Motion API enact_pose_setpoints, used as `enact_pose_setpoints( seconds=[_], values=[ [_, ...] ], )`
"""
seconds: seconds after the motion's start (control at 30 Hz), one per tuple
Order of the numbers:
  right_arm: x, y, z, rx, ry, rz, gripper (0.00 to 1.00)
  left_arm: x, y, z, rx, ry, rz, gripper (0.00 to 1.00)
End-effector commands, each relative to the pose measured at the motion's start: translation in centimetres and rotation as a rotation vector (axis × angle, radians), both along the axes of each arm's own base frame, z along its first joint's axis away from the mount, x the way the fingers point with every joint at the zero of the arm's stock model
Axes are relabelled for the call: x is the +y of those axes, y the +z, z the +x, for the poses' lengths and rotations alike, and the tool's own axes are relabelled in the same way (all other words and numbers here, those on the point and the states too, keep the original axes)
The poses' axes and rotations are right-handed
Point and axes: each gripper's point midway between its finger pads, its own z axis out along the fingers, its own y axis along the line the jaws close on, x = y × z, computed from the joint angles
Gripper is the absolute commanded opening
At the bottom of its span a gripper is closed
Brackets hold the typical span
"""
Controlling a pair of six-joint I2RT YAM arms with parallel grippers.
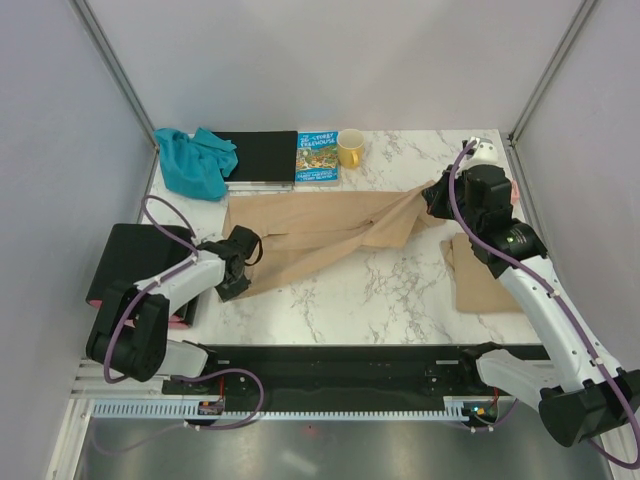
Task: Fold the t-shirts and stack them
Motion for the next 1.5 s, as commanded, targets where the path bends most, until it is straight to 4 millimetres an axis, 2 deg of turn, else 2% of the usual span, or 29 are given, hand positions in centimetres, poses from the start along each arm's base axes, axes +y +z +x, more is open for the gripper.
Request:
enact_pose_setpoints(
  seconds=[0.0, 0.1, 0.2, 0.23, 0.47, 0.67, 0.73, 0.97, 1.07, 1.13, 1.47],
  values=[
    [0.2, 2.6, -0.1, -0.068, 0.009, 0.042, 0.00, -0.6, -1.5, 0.2, 0.037, 0.019, -0.008, 0.26],
    [0.3, 3.1, -0.2, -0.078, 0.017, 0.043, 0.00, -0.9, -2.0, 0.3, 0.079, -0.003, -0.010, 0.19],
    [0.2, 3.2, -0.3, -0.085, 0.015, 0.042, 0.00, -1.1, -2.1, 0.4, 0.088, -0.012, -0.013, 0.03],
    [0.1, 3.2, -0.3, -0.084, 0.014, 0.040, 0.00, -1.2, -2.1, 0.5, 0.085, -0.015, -0.017, 0.02],
    [0.3, 3.0, 0.0, -0.080, 0.020, 0.043, 0.00, -1.6, -1.5, 0.8, 0.020, -0.041, -0.041, 0.02],
    [0.4, 2.7, -0.1, -0.075, 0.023, 0.048, 0.00, -1.5, 0.2, 1.7, -0.085, -0.054, -0.051, 0.02],
    [0.5, 2.6, -0.2, -0.072, 0.026, 0.048, 0.00, -1.4, 0.8, 1.5, -0.092, -0.048, -0.052, 0.02],
    [0.7, 2.4, -0.2, -0.067, 0.038, 0.053, 0.00, -1.5, 3.3, 1.6, -0.202, -0.017, -0.099, 0.19],
    [0.8, 2.6, -0.2, -0.069, 0.043, 0.059, 0.00, -0.9, 4.0, 2.0, -0.223, -0.015, -0.066, 0.31],
    [0.8, 2.6, -0.2, -0.069, 0.045, 0.058, 0.00, -0.5, 3.7, 2.1, -0.193, -0.022, -0.029, 0.39],
    [0.7, 2.8, -0.1, -0.076, 0.039, 0.050, 0.00, -1.2, 1.6, 2.9, -0.062, -0.044, 0.003, 0.44]
  ],
)
